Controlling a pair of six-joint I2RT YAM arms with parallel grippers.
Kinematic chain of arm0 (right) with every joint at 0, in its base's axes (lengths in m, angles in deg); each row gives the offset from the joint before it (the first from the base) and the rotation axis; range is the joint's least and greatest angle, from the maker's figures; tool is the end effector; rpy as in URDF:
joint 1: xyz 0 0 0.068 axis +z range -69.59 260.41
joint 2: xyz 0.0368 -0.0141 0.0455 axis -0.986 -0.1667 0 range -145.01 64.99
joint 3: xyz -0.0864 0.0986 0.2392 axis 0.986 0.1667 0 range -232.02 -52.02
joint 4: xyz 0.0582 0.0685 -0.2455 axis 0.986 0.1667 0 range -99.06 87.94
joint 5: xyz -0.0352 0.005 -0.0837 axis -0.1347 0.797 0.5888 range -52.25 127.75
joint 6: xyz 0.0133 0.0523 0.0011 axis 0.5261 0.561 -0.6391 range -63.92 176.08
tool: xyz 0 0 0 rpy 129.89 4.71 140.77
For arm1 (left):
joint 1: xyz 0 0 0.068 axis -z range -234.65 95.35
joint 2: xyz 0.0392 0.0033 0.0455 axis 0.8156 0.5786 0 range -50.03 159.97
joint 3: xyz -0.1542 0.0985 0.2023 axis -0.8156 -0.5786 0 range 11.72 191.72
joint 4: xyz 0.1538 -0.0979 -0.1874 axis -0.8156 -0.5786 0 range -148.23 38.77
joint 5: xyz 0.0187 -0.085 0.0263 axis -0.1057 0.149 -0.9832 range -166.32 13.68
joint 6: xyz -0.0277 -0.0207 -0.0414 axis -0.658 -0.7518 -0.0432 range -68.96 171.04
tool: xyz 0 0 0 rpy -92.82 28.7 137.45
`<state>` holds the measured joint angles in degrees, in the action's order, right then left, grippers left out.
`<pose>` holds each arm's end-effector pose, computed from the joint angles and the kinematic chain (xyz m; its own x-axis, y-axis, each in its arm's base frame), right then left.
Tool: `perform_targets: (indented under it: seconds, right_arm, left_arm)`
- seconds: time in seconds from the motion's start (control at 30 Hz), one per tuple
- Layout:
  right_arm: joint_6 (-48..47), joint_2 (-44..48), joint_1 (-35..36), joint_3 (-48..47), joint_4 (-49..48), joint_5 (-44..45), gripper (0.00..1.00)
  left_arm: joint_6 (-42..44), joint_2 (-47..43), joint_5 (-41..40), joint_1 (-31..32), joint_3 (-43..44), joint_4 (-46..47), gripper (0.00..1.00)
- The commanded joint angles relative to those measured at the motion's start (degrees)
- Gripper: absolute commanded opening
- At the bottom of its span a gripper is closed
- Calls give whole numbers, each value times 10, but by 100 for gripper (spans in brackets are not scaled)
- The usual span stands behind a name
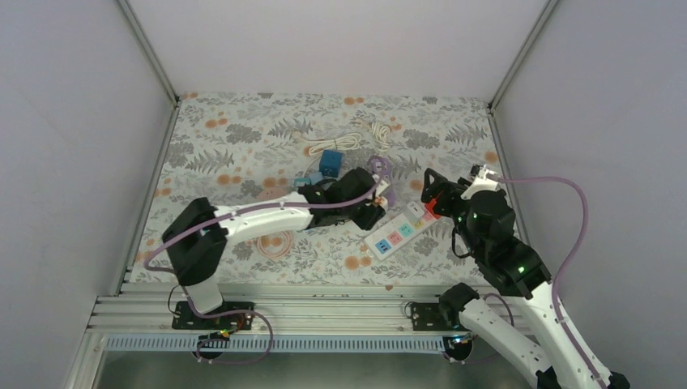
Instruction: Insert the plug
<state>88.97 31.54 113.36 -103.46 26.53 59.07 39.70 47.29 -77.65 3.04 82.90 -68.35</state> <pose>0.1047 0.0526 0.3593 -0.3304 0.3887 -0.8601 -0.0436 0.9040 0.4253 0.2037 -0.3205 0.2461 -0.5235 0.4601 -0.7171 0.7476 0.6518 -0.1276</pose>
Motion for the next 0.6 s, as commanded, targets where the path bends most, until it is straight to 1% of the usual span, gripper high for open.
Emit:
perform_targets:
  seconds: [0.0,0.2,0.33,0.43,0.57]
  right_arm:
    - [30,27,2,22,15,93,98]
    - [36,50,2,34,18,94,99]
    - [34,63,2,36,25,98,98]
    - [44,58,2,27,49,134,97]
    - [62,56,2,16,74,190,97]
  left_arm:
    - [-6,44,-28,32,58,-8,46]
    - [-32,93,-30,69,96,-20,46]
    - [-39,116,-23,78,105,-16,46]
    - [-39,126,-8,79,104,-9,46]
    - [-35,152,6,80,131,-33,46]
